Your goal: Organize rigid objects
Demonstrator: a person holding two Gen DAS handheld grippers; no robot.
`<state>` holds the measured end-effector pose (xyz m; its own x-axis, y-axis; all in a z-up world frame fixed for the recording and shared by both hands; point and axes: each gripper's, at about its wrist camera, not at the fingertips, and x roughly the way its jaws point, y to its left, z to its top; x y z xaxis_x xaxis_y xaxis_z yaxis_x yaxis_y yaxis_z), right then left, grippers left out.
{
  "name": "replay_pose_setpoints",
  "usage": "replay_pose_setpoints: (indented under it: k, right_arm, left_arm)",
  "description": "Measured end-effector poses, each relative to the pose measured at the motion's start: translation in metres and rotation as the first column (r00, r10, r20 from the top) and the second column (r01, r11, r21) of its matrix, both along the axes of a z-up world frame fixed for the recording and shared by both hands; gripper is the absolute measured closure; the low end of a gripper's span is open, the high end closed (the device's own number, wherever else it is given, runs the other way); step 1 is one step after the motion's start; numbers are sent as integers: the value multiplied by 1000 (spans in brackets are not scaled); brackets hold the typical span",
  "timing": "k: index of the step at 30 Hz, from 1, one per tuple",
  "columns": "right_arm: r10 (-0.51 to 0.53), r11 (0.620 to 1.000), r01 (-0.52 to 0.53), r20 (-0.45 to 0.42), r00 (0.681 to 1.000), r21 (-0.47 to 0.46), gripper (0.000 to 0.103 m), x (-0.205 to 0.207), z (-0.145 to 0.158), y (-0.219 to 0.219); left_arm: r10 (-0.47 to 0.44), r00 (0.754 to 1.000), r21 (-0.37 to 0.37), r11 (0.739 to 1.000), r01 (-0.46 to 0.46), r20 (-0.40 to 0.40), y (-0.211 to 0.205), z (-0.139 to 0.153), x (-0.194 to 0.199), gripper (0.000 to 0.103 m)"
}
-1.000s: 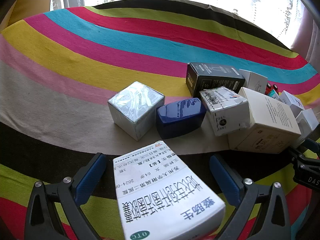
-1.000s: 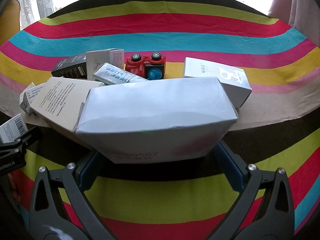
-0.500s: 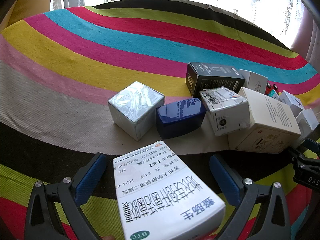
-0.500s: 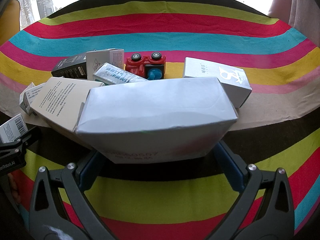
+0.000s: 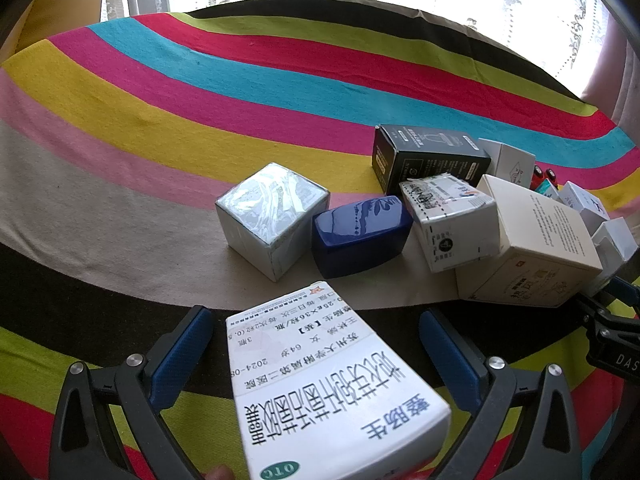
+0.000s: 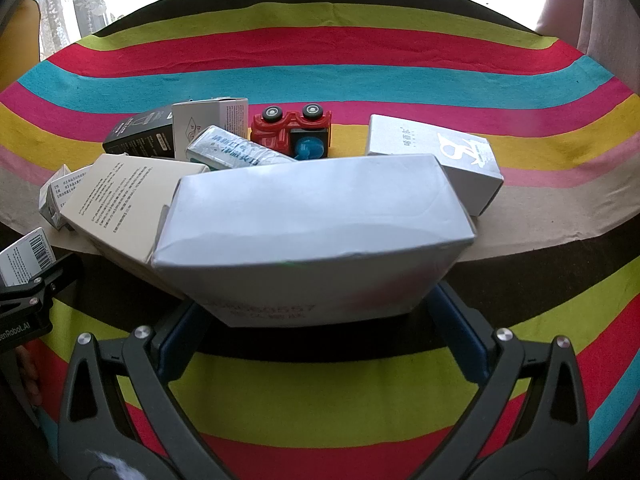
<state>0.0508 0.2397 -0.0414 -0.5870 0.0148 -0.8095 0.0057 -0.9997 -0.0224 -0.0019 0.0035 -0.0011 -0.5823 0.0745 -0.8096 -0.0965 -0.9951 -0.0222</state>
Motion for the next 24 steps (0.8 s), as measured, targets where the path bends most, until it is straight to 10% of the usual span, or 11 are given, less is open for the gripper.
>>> replay_pose_setpoints:
  k: [24]
  right_arm:
    - [0, 1000, 0, 1, 1000, 0, 0, -1, 0, 0]
  left_arm:
    - [3, 1000, 0, 1000, -3, 0, -3, 1, 1, 0]
